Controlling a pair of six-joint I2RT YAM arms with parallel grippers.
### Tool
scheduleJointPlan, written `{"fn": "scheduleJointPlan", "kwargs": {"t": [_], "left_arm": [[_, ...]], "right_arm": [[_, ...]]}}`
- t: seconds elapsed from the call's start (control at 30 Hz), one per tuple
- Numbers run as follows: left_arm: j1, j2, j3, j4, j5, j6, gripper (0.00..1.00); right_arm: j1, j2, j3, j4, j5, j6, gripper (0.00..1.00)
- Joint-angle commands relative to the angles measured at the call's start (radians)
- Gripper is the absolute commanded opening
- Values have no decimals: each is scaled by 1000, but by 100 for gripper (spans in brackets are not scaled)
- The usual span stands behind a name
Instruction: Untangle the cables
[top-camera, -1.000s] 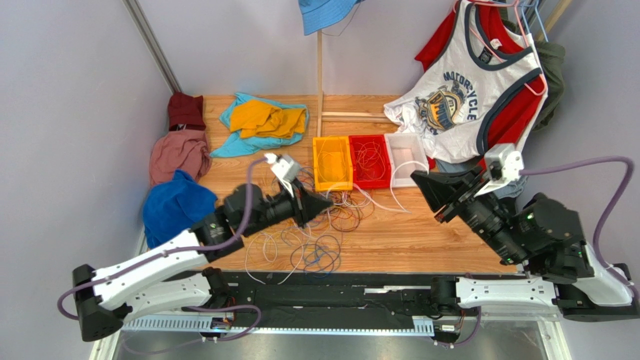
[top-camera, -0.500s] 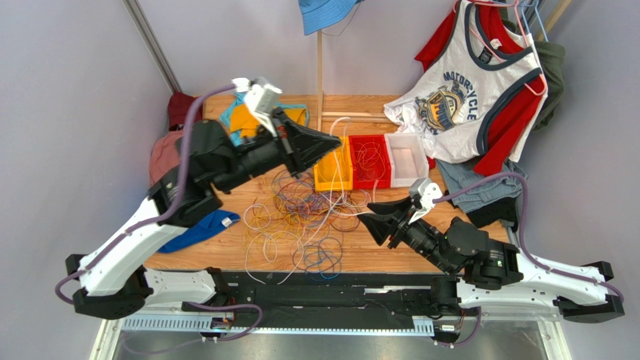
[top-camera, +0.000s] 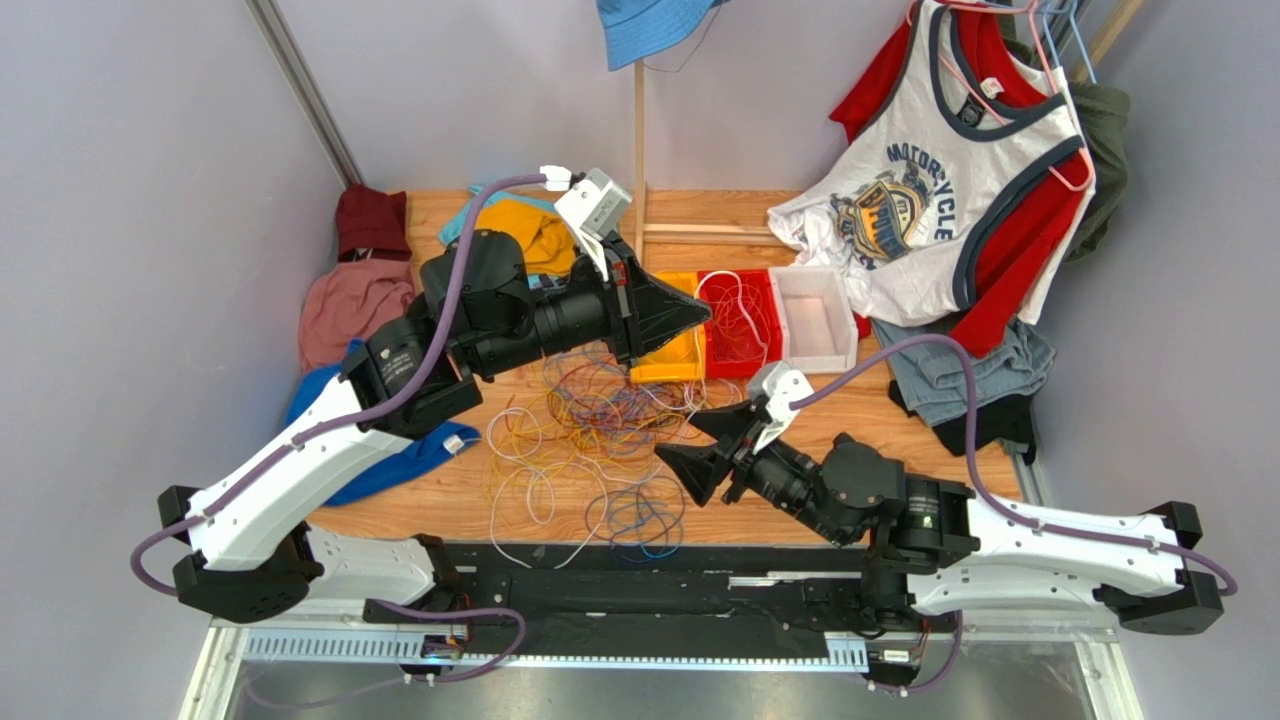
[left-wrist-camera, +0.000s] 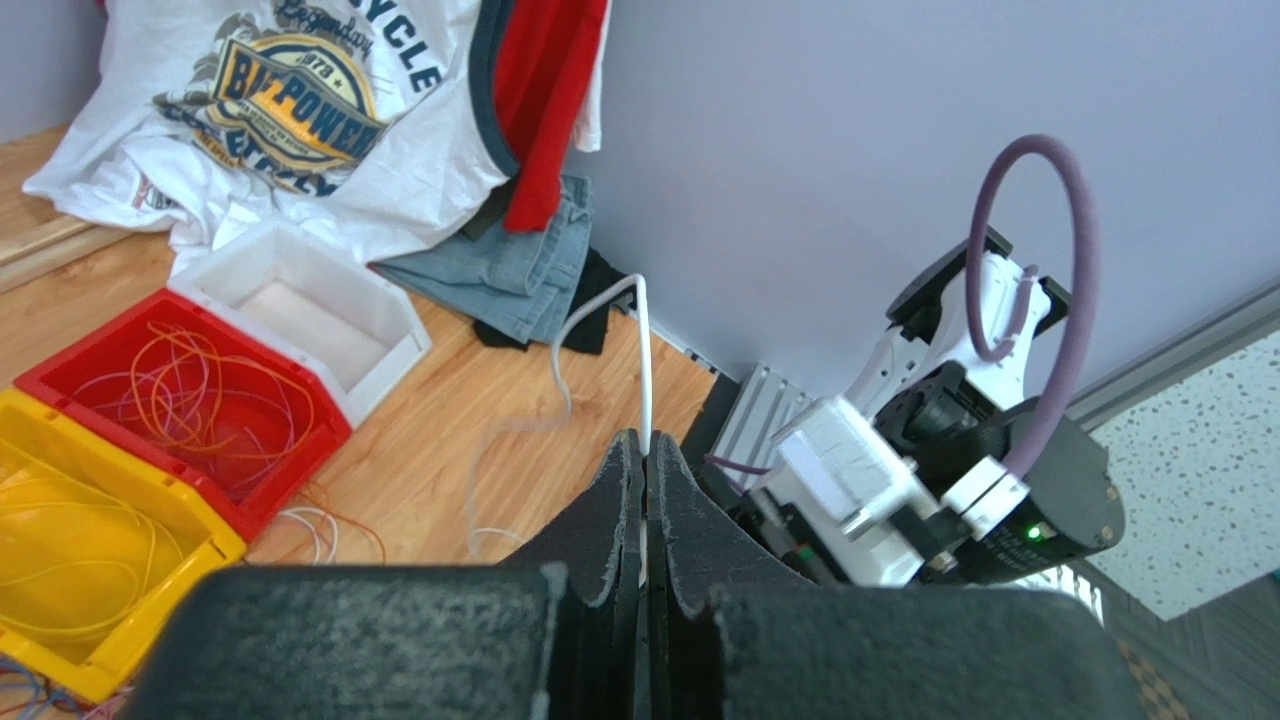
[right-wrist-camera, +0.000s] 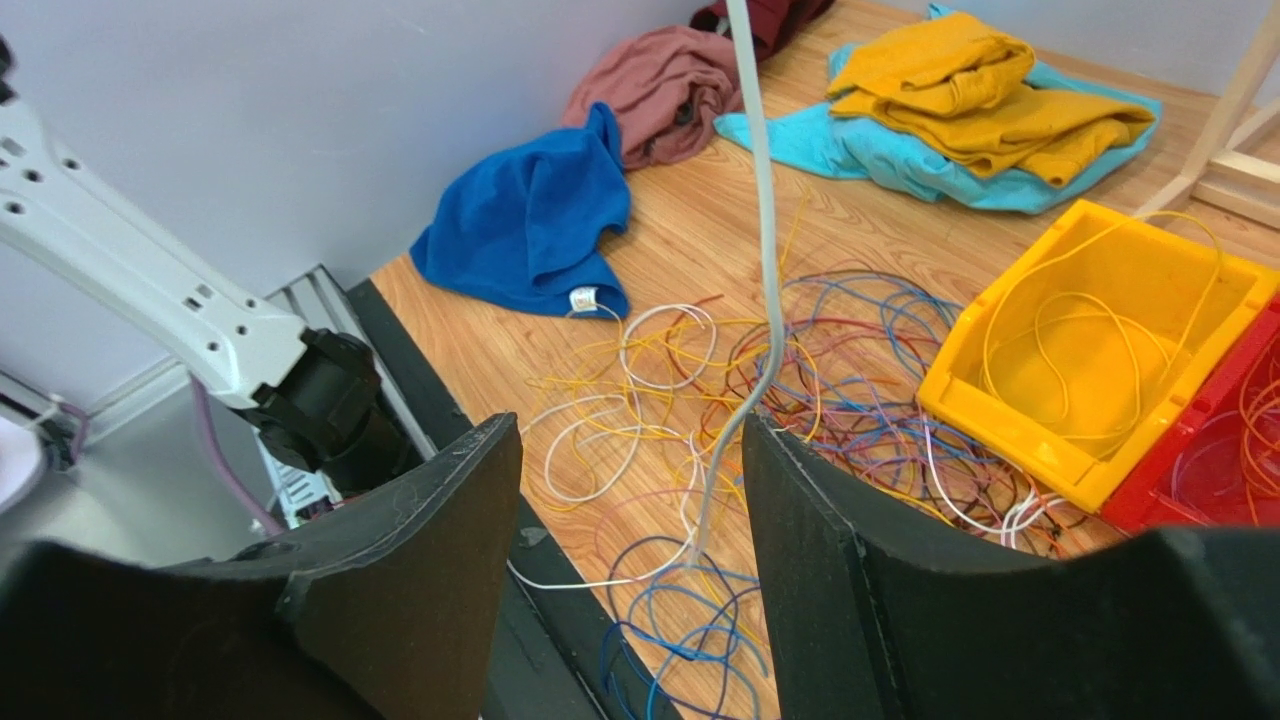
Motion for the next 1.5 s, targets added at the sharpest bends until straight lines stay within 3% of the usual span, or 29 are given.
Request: {"fn": "scheduleJointPlan", "kwargs": {"t": [0.0, 0.37, 0.53, 0.77, 1.1, 1.47], "left_arm": [[-7, -3, 53, 6, 15, -10, 0], [-9, 1, 62, -1, 14, 3, 0], [-10, 4, 60, 5, 26, -5, 0], [-19, 7, 66, 15, 55, -22, 0], [-26, 8, 99, -10, 37, -2, 0], [-26, 25, 183, -85, 28, 27, 0]], "right_arm": [[1, 11, -2, 69, 84, -8, 61], [1, -50, -52, 36, 164, 9, 59], [-1, -64, -56, 13, 291, -5, 59], [-73, -38, -49, 20, 313, -28, 65], [-195, -118, -135, 91, -78, -45, 65], [-220, -155, -171, 72, -324, -101, 67]]}}
